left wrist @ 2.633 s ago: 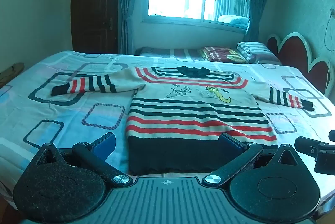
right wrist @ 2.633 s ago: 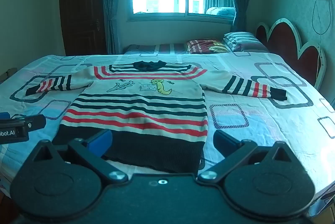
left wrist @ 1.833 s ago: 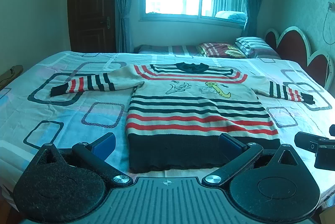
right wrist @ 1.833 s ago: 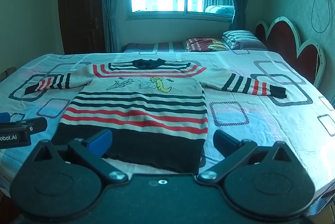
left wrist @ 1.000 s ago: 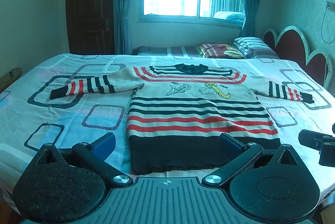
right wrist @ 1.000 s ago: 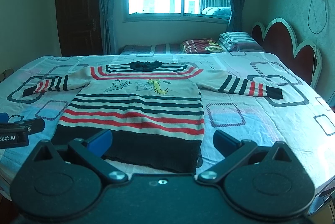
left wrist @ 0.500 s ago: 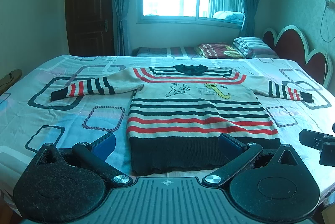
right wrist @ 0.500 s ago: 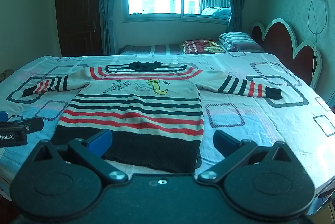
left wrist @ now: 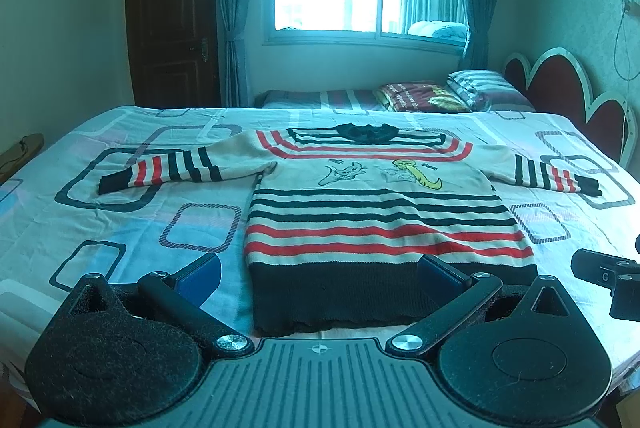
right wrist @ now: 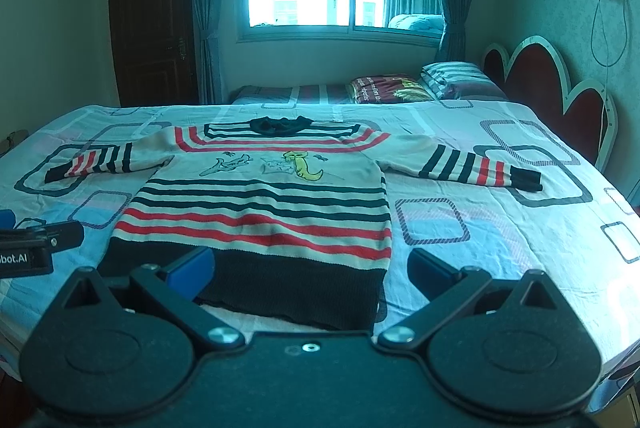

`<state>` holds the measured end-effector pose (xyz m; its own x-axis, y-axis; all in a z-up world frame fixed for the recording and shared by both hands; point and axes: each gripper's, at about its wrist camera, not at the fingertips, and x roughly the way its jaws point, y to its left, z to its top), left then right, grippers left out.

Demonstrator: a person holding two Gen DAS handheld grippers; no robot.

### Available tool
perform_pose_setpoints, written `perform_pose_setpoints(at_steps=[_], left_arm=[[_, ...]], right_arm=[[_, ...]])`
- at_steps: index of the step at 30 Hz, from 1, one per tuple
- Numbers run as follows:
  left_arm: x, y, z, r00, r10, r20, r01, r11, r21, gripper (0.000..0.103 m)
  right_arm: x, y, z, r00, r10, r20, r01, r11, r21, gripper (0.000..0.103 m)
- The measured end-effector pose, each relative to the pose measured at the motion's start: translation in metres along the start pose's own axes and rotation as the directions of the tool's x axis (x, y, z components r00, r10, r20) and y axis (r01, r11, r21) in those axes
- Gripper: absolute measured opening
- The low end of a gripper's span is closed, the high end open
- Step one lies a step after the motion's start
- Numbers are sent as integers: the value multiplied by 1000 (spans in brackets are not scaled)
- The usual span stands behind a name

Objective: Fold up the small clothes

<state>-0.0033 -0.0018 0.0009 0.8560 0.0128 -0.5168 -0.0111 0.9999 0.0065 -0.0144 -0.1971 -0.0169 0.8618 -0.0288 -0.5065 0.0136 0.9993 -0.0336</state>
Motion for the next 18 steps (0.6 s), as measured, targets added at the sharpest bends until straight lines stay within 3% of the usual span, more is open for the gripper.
perform_pose_setpoints(at_steps=[18], left_arm=[[8, 0, 5, 999, -25, -21, 24, 1000, -13, 103]], right_arm=[[4, -3, 1, 1000, -13, 4, 13, 1000, 5, 103]])
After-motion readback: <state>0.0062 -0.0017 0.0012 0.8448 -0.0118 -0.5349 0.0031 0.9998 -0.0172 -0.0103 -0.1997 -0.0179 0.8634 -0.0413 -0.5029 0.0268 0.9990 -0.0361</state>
